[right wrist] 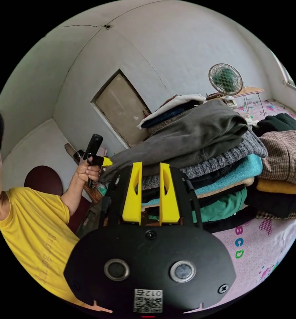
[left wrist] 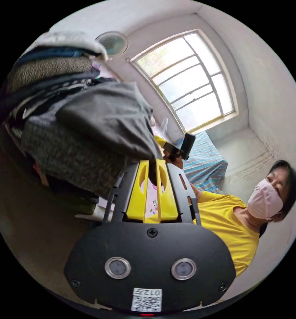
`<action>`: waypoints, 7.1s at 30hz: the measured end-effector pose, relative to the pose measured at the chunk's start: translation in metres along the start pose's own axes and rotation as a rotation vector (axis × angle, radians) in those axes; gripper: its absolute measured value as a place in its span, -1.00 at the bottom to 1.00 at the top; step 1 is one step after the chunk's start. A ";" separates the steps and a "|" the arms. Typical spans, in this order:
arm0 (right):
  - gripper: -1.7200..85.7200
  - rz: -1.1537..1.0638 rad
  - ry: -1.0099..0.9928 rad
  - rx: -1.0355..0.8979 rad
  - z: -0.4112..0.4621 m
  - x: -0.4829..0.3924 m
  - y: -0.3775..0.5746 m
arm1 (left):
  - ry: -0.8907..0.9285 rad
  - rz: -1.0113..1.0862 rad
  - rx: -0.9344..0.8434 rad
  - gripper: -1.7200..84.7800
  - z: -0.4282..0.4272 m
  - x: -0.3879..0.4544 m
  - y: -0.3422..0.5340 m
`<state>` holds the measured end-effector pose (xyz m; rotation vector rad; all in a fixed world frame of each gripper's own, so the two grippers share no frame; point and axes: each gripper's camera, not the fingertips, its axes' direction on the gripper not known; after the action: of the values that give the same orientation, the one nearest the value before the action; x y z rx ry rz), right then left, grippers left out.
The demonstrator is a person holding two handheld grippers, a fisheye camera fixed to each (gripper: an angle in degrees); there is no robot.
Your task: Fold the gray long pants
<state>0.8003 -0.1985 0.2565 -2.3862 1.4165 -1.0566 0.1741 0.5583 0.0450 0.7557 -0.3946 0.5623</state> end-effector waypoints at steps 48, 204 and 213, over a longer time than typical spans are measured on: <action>-0.95 -0.006 0.096 -0.083 0.001 0.198 -0.102 | -0.684 0.190 0.002 -0.95 0.225 0.055 -0.003; -0.95 -0.087 0.176 -0.213 -0.047 -0.109 -0.085 | -0.877 0.011 0.100 -0.95 -0.041 -0.130 -0.058; -0.95 -0.186 0.134 -0.024 -0.103 -0.137 -0.120 | -0.972 0.297 0.057 -0.96 0.010 -0.123 0.015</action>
<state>0.7763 -0.0016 0.3227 -2.5476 1.2716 -1.2736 0.0671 0.5188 -0.0048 1.0047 -1.4101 0.4497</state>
